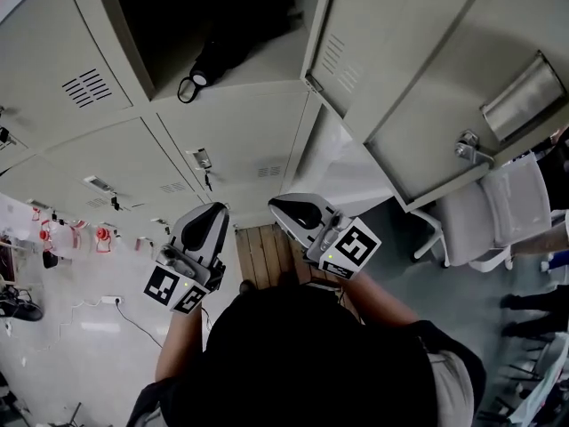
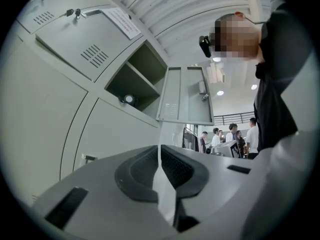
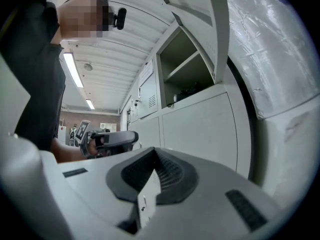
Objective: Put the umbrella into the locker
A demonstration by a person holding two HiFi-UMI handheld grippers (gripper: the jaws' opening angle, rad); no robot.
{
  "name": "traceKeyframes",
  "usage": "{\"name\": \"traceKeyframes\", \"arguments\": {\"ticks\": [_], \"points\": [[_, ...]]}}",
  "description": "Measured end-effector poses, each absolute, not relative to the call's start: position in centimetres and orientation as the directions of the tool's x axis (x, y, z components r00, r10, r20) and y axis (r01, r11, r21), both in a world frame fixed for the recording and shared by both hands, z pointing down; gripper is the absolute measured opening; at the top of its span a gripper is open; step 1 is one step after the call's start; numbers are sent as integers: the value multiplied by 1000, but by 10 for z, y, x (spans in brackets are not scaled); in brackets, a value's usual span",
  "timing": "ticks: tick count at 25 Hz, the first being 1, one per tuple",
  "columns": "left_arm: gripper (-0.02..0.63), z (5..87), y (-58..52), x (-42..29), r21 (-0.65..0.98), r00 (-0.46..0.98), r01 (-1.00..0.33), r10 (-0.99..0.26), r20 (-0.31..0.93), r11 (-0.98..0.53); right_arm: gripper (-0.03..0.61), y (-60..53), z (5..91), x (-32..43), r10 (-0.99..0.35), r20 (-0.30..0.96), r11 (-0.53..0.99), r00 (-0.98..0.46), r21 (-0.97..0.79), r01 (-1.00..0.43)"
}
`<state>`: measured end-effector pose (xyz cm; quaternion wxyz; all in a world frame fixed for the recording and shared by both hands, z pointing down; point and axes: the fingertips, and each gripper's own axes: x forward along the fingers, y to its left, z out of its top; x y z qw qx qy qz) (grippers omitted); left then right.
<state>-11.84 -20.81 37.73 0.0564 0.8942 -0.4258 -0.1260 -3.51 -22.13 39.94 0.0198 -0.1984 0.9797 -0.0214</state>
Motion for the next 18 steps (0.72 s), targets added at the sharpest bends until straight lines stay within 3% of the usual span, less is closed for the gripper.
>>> {"name": "traceKeyframes", "arguments": {"ticks": [18], "points": [[31, 480, -195, -82, 327, 679, -679, -732, -60, -657, 12, -187, 488, -41, -321, 69, 940, -945, -94, -327]]}}
